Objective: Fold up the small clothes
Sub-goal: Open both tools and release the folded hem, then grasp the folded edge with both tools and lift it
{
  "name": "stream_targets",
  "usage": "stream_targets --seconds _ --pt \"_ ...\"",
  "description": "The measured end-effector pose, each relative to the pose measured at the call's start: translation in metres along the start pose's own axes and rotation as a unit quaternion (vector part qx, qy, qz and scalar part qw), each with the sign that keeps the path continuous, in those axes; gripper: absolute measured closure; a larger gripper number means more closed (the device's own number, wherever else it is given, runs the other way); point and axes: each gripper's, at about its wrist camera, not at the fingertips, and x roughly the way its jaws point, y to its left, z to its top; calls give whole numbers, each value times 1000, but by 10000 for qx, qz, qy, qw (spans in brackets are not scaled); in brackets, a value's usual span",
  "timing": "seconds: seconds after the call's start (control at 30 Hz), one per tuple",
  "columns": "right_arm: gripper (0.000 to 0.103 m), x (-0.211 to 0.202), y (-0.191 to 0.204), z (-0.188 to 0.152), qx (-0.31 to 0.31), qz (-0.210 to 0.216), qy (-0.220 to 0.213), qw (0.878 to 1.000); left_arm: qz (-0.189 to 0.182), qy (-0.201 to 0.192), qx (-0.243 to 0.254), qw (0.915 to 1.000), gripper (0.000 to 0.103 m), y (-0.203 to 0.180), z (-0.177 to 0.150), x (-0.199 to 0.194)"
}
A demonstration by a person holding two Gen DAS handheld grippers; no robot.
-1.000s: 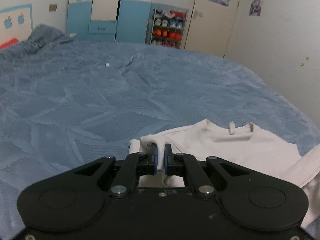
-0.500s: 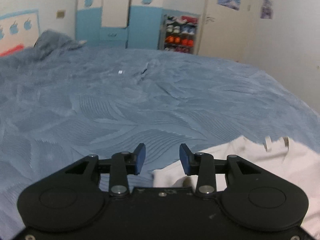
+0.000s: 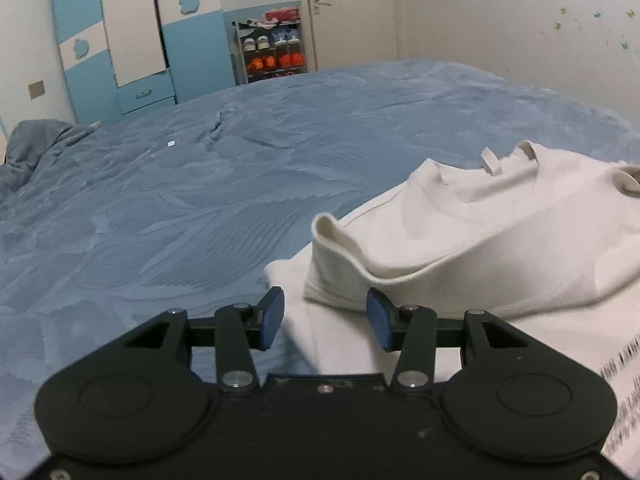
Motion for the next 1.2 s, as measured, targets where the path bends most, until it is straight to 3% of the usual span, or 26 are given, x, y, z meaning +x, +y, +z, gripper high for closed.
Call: stream_targets --seconds 0.2,0.3,0.47,0.57,0.63,0.73,0.9,0.93,1.0,1.03,1.07,1.1,1.2 --pt "19 8 -11 2 679 -423 -191 9966 182 147 -504 9985 55 -4 10 28" --pt "19 0 -23 1 1053 -303 -378 9933 293 144 -495 9982 55 -9 8 32" --pt "18 -19 -26 -2 901 11 -541 9945 287 165 -402 9986 54 -14 7 40" --pt "18 -38 -30 -4 969 -230 -1043 9895 315 109 -321 9989 58 -19 4 36" --pt "17 -44 -36 -1 1101 -150 -1142 9872 299 92 -288 9991 59 -21 3 37" --pt "15 -30 -33 6 812 327 -598 9944 276 112 -300 9991 59 -20 1 38" --pt "16 7 -1 -1 -81 128 196 9997 260 177 -464 9984 56 -16 0 40" --pt "16 14 1 -4 -84 111 284 9995 290 203 -439 9984 66 -17 -1 41" --pt "36 19 4 -9 -31 104 191 9998 410 216 -376 9982 98 -21 -2 41" --pt "45 18 4 -10 -1 134 116 9998 433 222 -395 9980 99 -21 -2 41" --pt "72 15 4 -10 42 106 49 9999 429 207 -454 9978 99 -20 -3 41" --pt "82 12 3 -11 91 7 -8 10000 434 188 -528 9975 99 -19 -2 39" --pt "86 0 2 -10 313 -10 -271 9991 695 -261 -658 9951 99 -20 0 19"
